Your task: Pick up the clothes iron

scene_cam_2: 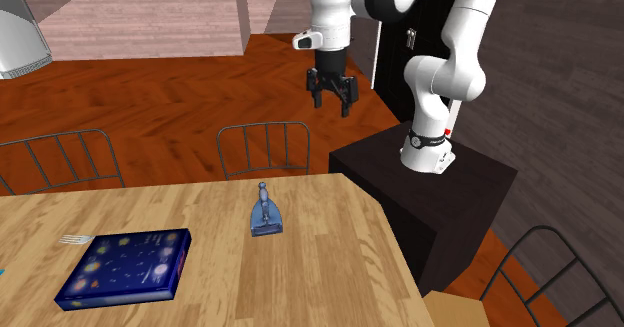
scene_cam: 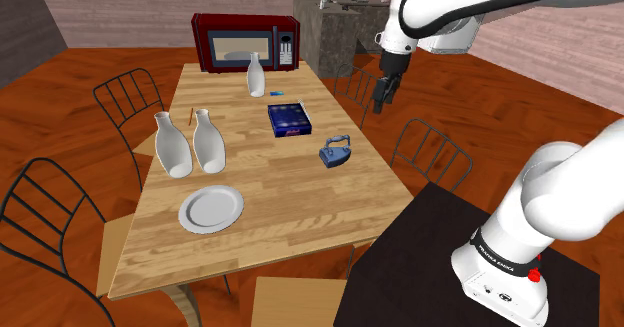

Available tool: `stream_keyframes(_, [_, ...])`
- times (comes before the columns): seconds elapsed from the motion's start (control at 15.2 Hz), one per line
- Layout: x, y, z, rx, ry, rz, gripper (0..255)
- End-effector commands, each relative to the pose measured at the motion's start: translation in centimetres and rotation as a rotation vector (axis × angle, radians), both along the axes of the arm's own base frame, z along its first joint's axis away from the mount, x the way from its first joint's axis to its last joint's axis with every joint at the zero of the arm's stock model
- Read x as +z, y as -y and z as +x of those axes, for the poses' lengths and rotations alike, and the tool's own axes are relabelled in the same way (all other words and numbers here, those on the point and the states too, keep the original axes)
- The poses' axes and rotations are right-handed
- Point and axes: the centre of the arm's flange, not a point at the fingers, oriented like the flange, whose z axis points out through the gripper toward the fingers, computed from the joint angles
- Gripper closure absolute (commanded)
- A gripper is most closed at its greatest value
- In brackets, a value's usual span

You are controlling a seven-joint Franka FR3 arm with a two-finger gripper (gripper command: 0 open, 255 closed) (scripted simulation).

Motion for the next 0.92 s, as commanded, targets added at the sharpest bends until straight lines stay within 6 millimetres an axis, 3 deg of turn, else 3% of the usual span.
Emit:
stream_keyframes(0.0, [-1.9,0.7,1.9,0.058,-0.009,-0.013,0])
stream_keyframes(0.86, [-14.4,1.2,14.3,0.414,-0.071,-0.094,0])
